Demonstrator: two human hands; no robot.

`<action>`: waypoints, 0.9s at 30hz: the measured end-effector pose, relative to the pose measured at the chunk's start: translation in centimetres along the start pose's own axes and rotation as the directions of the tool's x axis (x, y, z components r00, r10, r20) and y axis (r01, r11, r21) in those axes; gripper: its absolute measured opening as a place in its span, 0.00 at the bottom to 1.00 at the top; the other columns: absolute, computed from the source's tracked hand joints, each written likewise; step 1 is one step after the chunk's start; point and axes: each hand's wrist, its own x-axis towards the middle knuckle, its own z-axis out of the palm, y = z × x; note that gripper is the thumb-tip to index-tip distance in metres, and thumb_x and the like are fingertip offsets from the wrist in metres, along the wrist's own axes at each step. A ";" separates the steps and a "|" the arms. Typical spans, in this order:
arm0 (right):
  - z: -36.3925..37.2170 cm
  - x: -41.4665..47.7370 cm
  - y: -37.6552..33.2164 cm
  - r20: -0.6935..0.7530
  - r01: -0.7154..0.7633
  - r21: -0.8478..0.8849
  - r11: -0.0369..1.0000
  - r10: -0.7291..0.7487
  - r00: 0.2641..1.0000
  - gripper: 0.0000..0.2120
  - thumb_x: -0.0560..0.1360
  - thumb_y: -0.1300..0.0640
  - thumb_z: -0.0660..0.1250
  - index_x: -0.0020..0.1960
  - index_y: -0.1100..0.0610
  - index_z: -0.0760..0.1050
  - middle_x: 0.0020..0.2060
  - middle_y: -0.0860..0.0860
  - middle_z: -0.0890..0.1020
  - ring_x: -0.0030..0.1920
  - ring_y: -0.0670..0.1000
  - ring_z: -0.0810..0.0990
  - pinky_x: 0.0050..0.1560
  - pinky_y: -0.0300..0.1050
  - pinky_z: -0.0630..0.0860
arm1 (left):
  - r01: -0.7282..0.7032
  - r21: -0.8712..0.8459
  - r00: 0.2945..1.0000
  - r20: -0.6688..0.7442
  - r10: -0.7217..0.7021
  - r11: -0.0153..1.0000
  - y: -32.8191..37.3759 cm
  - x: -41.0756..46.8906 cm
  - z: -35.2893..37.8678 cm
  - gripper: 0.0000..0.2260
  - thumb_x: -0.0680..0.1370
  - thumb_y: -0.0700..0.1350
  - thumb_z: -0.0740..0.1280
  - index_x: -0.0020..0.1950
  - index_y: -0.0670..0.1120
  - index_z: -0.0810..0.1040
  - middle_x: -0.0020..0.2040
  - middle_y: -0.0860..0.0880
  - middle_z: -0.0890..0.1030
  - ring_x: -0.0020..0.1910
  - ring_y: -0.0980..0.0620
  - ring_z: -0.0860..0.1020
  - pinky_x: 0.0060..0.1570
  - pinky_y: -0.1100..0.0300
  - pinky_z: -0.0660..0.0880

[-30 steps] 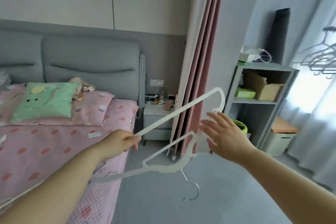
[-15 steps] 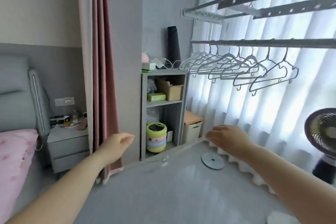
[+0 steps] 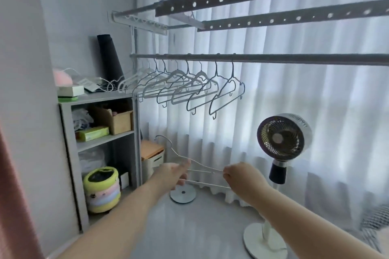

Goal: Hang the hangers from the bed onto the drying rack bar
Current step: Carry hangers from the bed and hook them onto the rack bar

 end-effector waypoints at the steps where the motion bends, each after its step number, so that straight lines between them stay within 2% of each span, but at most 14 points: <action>1: -0.2 0.2 0.2 -0.008 -0.022 0.002 1.000 0.022 1.000 0.12 0.76 0.66 0.54 0.54 0.61 0.74 0.50 0.58 0.79 0.47 0.56 0.77 0.41 0.43 0.66 | 0.024 -0.078 1.000 0.002 -0.024 0.997 1.5 1.2 0.8 0.15 0.78 0.56 0.60 0.40 0.46 0.74 0.37 0.50 0.77 0.34 0.54 0.75 0.36 0.62 0.69; 4: -1.0 0.5 0.6 -0.010 -0.096 0.042 0.994 0.097 0.995 0.11 0.76 0.65 0.57 0.55 0.61 0.74 0.46 0.58 0.79 0.41 0.52 0.69 0.34 0.42 0.66 | 0.105 -0.146 0.994 0.008 -0.105 0.984 3.8 4.3 2.7 0.17 0.76 0.57 0.63 0.39 0.44 0.72 0.34 0.48 0.76 0.29 0.52 0.74 0.32 0.62 0.69; 6: -1.5 0.5 0.6 0.002 -0.126 0.079 0.989 0.126 0.992 0.11 0.77 0.63 0.57 0.56 0.61 0.74 0.47 0.59 0.79 0.41 0.53 0.68 0.29 0.41 0.61 | 0.130 -0.124 0.991 0.033 -0.127 0.984 4.4 5.6 3.8 0.14 0.76 0.52 0.63 0.38 0.42 0.71 0.32 0.47 0.76 0.24 0.52 0.73 0.31 0.63 0.69; 9: -2.1 0.5 1.1 0.026 -0.190 0.258 0.947 0.189 0.982 0.12 0.78 0.58 0.56 0.54 0.60 0.76 0.49 0.58 0.81 0.41 0.55 0.73 0.38 0.41 0.67 | 0.140 -0.106 0.986 0.101 -0.130 0.984 5.2 7.4 5.2 0.12 0.78 0.43 0.58 0.36 0.40 0.70 0.31 0.45 0.77 0.24 0.51 0.74 0.30 0.63 0.69; 12: -2.7 0.4 2.0 0.067 -0.200 0.440 0.875 0.190 0.979 0.11 0.76 0.54 0.61 0.53 0.58 0.78 0.46 0.56 0.84 0.35 0.50 0.75 0.37 0.41 0.72 | 0.129 -0.032 0.979 0.166 -0.122 0.991 6.0 8.8 6.0 0.13 0.79 0.41 0.54 0.36 0.39 0.71 0.31 0.44 0.77 0.23 0.52 0.75 0.27 0.64 0.69; 14: -2.9 0.6 2.9 0.096 -0.182 0.556 0.811 0.156 0.983 0.11 0.76 0.55 0.63 0.53 0.59 0.78 0.40 0.52 0.84 0.34 0.47 0.76 0.42 0.41 0.77 | 0.098 0.039 0.970 0.219 -0.104 0.994 6.5 9.8 6.5 0.12 0.79 0.39 0.54 0.38 0.40 0.71 0.33 0.43 0.77 0.26 0.50 0.76 0.28 0.62 0.71; 16: -3.2 1.2 4.4 0.114 -0.188 0.685 0.704 0.151 0.982 0.10 0.76 0.58 0.63 0.54 0.60 0.78 0.33 0.46 0.80 0.29 0.42 0.77 0.44 0.38 0.78 | 0.074 0.083 0.958 0.270 -0.094 0.994 6.8 10.8 6.7 0.11 0.79 0.38 0.54 0.39 0.39 0.72 0.33 0.42 0.78 0.27 0.49 0.77 0.28 0.61 0.73; 18: -3.6 2.3 6.5 0.071 -0.182 0.713 0.677 0.188 0.980 0.09 0.76 0.59 0.62 0.53 0.60 0.78 0.30 0.43 0.78 0.27 0.39 0.76 0.45 0.38 0.77 | 0.029 0.146 0.948 0.310 -0.074 0.989 7.3 11.5 7.0 0.12 0.79 0.37 0.54 0.38 0.39 0.73 0.32 0.43 0.78 0.24 0.49 0.76 0.25 0.63 0.73; 21: -4.3 4.8 10.1 -0.067 -0.157 0.674 0.722 0.272 0.960 0.09 0.76 0.60 0.61 0.51 0.58 0.79 0.32 0.45 0.78 0.33 0.43 0.76 0.47 0.41 0.76 | -0.117 0.300 0.947 0.321 0.016 0.947 8.5 12.2 7.5 0.13 0.79 0.39 0.54 0.37 0.42 0.71 0.33 0.46 0.77 0.24 0.52 0.73 0.20 0.67 0.69; 24: -5.5 8.1 13.7 -0.225 -0.162 0.558 0.814 0.337 0.914 0.10 0.76 0.59 0.60 0.54 0.55 0.78 0.45 0.51 0.81 0.44 0.47 0.75 0.40 0.36 0.67 | -0.212 0.292 0.949 0.288 0.126 0.933 10.6 13.5 7.7 0.11 0.80 0.41 0.54 0.39 0.44 0.70 0.36 0.47 0.77 0.26 0.51 0.75 0.22 0.65 0.70; 25: -6.1 9.3 15.0 -0.262 -0.172 0.519 0.838 0.347 0.901 0.12 0.77 0.59 0.60 0.57 0.55 0.77 0.50 0.51 0.81 0.47 0.48 0.75 0.41 0.35 0.66 | -0.235 0.288 0.948 0.278 0.154 0.928 11.5 14.0 7.8 0.11 0.80 0.42 0.54 0.40 0.44 0.69 0.36 0.47 0.77 0.27 0.51 0.76 0.23 0.65 0.70; 27: -7.3 11.3 17.6 -0.333 -0.161 0.455 0.876 0.335 0.881 0.13 0.77 0.60 0.59 0.60 0.56 0.74 0.56 0.50 0.79 0.57 0.49 0.75 0.50 0.36 0.66 | -0.296 0.341 0.943 0.257 0.214 0.892 13.5 15.3 8.2 0.10 0.80 0.42 0.54 0.40 0.45 0.69 0.36 0.48 0.78 0.27 0.51 0.76 0.23 0.65 0.69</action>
